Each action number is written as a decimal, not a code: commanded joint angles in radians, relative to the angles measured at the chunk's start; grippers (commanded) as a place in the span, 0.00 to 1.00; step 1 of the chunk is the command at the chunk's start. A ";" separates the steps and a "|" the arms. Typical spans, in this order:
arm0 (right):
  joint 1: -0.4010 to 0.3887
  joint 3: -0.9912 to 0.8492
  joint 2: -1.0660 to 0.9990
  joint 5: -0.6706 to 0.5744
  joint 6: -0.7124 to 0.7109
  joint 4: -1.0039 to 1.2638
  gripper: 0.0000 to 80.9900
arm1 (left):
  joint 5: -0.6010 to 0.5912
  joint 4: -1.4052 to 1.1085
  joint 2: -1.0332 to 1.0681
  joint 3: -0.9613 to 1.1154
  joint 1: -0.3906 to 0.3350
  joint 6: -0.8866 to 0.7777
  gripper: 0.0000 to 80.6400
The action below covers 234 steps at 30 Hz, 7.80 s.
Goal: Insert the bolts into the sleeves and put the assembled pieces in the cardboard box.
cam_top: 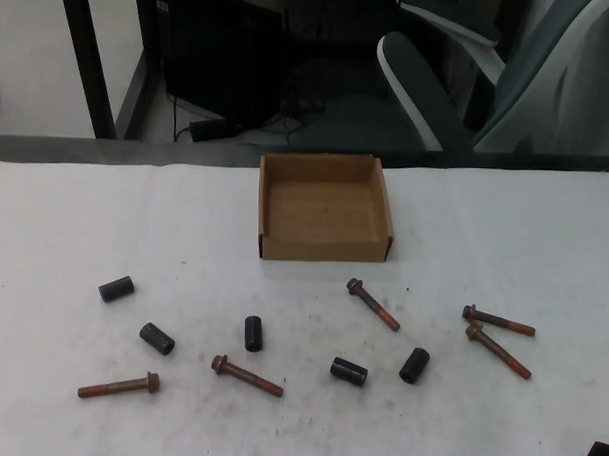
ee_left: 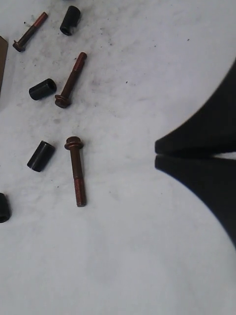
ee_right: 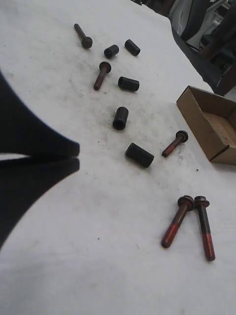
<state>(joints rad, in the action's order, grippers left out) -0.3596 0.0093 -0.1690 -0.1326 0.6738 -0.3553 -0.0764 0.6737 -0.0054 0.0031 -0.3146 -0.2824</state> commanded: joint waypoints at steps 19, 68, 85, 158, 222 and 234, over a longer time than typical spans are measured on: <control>0.005 -0.009 0.003 -0.008 0.000 0.000 0.01 | -0.001 -0.006 0.005 -0.002 0.002 0.001 0.01; 0.005 -0.009 0.003 -0.100 0.166 0.023 0.10 | -0.165 -0.349 0.005 -0.003 0.002 -0.338 0.00; 0.005 -0.234 -0.303 -0.149 -0.212 0.030 0.27 | -0.221 -0.387 0.005 -0.003 0.002 -0.410 0.47; 0.005 -0.967 -1.614 0.217 -1.101 -0.184 0.02 | -0.195 -0.508 0.005 -0.003 0.002 -0.412 0.47; 0.002 -0.833 -0.891 -0.075 -0.875 -0.523 0.00 | 0.110 -0.454 1.622 0.876 0.032 1.145 0.42; 0.002 -0.833 -0.891 -0.075 -0.875 -0.523 0.00 | 0.067 -0.286 1.675 0.961 0.119 1.184 0.42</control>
<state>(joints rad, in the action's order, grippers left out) -0.3563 -0.8202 -1.0750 -0.1930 -0.2077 -0.8831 0.0205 0.3105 1.6727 0.9464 -0.2087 0.8833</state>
